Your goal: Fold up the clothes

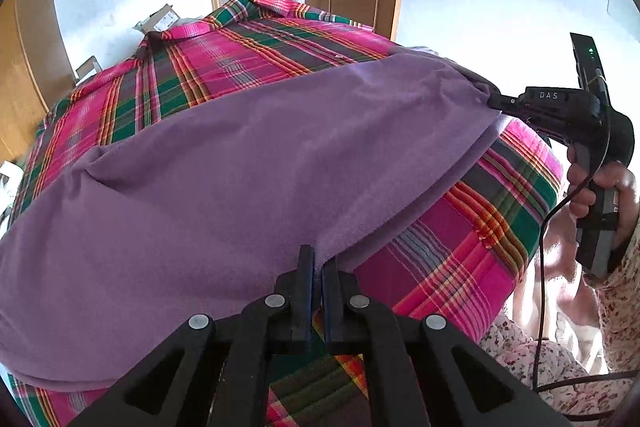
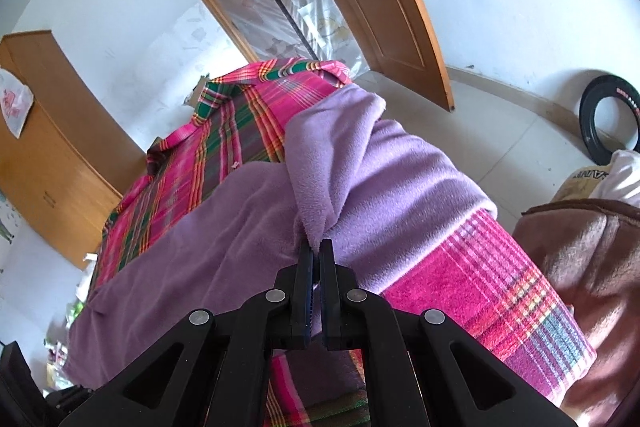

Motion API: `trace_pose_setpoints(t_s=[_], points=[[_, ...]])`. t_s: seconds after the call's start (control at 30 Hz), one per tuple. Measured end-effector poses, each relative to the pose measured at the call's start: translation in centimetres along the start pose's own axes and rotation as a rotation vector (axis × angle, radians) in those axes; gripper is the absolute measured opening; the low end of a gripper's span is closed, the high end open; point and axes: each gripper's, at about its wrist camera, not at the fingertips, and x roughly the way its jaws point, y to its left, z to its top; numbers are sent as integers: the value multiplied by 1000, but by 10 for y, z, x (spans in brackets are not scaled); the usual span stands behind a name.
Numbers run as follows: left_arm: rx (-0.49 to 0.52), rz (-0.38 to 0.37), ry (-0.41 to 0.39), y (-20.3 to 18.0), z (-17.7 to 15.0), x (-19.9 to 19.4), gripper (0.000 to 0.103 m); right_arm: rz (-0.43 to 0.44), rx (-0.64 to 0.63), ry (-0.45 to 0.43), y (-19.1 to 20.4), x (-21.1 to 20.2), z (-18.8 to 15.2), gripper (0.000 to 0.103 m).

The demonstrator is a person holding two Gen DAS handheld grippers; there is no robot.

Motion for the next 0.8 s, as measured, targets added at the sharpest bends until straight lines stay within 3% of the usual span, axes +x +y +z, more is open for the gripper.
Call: trace_pose_setpoints(t_s=[0.37,0.47,0.6,0.67,0.8], points=[[47,-31,31,-2,-4,1,6,-78,-77,3,-1,1,-11,4],[65,-84,49,0,-2,-3,11,-86,-97,16,0,2,-12,5],[64,-197,-12,6,8,-22,11,-113,-145,30,3,0,-13,8],[46,-221,-49,8,19,-24,13,-143,-171,30,6,-3,-13,11],[25,-238,-48,4,36,-12,13,-168,-220,34,11,-11,-9,12]])
